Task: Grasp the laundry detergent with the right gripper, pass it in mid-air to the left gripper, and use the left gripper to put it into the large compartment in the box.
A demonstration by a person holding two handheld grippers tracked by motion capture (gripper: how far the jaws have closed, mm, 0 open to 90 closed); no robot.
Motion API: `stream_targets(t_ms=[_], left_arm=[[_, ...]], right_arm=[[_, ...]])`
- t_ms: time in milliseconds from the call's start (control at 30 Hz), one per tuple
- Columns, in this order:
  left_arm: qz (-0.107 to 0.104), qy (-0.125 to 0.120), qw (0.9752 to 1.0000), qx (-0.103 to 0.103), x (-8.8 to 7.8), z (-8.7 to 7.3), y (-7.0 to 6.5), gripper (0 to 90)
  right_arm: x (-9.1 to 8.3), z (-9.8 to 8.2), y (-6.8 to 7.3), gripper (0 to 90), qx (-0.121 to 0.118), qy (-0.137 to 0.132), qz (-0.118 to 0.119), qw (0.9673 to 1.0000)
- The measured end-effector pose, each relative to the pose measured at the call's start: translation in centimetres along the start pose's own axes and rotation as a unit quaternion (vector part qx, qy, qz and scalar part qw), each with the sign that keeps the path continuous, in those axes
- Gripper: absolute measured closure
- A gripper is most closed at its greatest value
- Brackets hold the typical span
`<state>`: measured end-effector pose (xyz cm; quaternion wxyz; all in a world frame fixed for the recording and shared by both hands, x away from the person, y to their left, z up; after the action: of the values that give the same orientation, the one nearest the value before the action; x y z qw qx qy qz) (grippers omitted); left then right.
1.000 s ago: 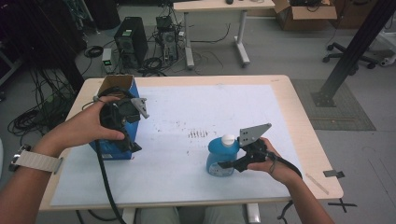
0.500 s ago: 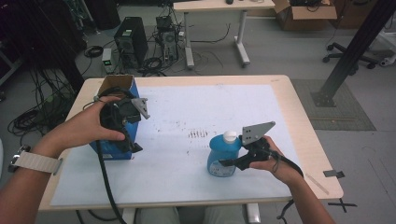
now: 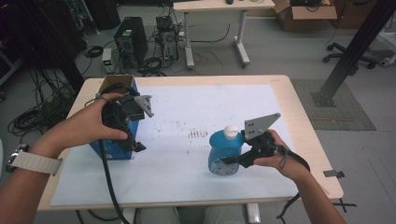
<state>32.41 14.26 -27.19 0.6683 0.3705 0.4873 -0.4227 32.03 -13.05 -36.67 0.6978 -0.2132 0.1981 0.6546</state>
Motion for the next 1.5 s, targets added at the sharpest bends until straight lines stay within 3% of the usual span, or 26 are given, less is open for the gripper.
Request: stream_targets(t_ms=[300, 633, 1067, 1500], left_arm=[[0.001, -0.005, 0.9999, 0.012, -1.5, 1.7, -0.7, 7.0], [-0.012, -0.006, 0.9997, 0.022, -2.3, 3.3, -1.8, 6.4], [-0.033, -0.005, 0.9988, 0.035, -2.7, 4.9, -3.1, 5.1], [-0.049, -0.018, 0.9976, 0.045, -2.4, 6.4, -3.8, 4.5]], right_arm=[[-1.1, 2.4, 0.5, 43.9, 0.01, 0.009, 0.012, 0.9998], [-1.1, 4.6, 0.9, 43.9, 0.006, 0.02, 0.026, 0.9994], [0.3, 6.4, 1.0, 43.9, -0.003, 0.028, 0.04, 0.9988], [2.1, 8.7, 0.9, 43.9, -0.035, 0.045, 0.048, 0.9972]])
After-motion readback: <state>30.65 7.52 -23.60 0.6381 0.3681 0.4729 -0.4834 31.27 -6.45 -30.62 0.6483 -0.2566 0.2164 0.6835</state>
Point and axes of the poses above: each handheld gripper's, and its own axes: x roughly forward along the jaws, z roughly out of its top, y roughly to its left, the point moved 7 cm from there along x, roughly forward along the jaws, and after that the axes turned 6 degrees about -x, right-handed, at the moved point
